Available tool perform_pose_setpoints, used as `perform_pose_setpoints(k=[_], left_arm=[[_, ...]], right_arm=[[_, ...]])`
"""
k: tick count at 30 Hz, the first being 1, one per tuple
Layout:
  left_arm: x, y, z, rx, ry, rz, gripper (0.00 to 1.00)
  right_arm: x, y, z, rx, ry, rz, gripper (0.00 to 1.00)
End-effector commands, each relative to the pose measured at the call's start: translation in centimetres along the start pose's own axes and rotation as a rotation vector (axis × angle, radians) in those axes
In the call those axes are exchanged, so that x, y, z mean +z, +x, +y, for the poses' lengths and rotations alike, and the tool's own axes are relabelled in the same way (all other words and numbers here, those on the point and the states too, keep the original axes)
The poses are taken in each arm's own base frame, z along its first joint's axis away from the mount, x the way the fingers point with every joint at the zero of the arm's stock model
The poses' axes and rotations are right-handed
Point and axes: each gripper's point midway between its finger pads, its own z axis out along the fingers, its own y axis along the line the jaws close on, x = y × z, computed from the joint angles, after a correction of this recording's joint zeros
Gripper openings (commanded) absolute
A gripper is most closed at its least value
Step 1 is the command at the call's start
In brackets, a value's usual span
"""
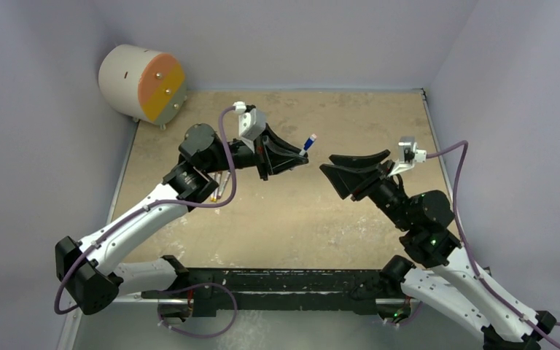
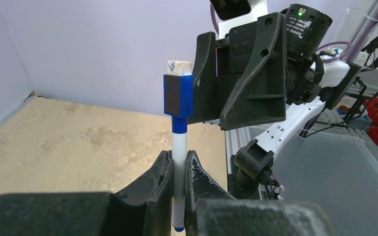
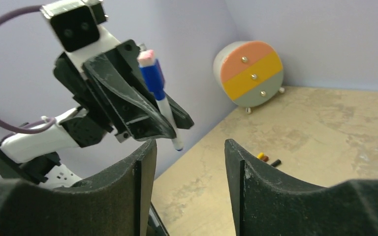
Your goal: Insert the pens into the pen caps
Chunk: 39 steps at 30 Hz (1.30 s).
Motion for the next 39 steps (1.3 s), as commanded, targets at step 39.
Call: perform_pose_setpoints(k=[39], left_arm=[[-23.7, 31.5, 24.1, -0.208, -1.588, 0.691, 0.00]], right_arm=[[-0.2, 4.5, -6.4, -0.174, 0.242, 0.173, 0.54]])
